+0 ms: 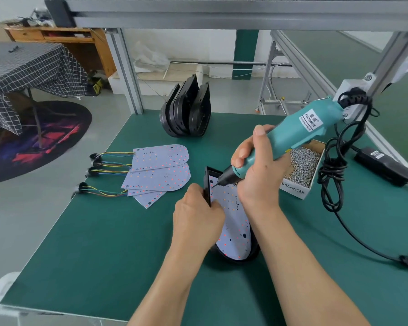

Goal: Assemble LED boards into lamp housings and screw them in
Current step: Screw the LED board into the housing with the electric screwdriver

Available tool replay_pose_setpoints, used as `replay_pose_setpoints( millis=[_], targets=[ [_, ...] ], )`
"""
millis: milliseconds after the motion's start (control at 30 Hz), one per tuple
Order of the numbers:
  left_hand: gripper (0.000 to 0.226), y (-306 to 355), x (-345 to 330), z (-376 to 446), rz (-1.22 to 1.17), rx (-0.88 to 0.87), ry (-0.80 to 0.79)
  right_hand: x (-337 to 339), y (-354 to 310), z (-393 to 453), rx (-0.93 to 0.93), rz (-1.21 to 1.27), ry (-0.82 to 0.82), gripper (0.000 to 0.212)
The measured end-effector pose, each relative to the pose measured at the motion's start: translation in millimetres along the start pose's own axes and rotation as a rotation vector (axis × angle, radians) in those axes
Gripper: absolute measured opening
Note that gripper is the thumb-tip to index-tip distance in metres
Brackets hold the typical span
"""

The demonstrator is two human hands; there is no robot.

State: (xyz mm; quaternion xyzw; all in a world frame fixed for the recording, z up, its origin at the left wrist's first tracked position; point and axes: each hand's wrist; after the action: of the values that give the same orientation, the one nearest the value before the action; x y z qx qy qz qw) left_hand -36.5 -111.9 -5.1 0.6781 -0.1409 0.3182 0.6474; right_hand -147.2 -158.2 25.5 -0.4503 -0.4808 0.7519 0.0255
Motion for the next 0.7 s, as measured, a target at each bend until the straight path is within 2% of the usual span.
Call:
replay_pose_setpoints(
  millis=[700],
  targets=[
    [0.015, -3.7, 0.8, -0.2, 0.009, 0.021, 0.003, -0.3, 2.0, -3.7, -0.025, -0.012, -0.030, 0.008]
  ],
)
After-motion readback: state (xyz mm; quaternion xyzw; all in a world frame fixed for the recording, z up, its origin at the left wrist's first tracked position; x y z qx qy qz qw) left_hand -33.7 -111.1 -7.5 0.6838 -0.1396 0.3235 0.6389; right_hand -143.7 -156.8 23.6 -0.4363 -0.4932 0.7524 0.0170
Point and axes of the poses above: each hand's wrist, its own z-axis towards the middle knuckle, its own x-axis out of the back of the hand, y = z × x, and after that the axes turned 12 degrees about y, right-handed
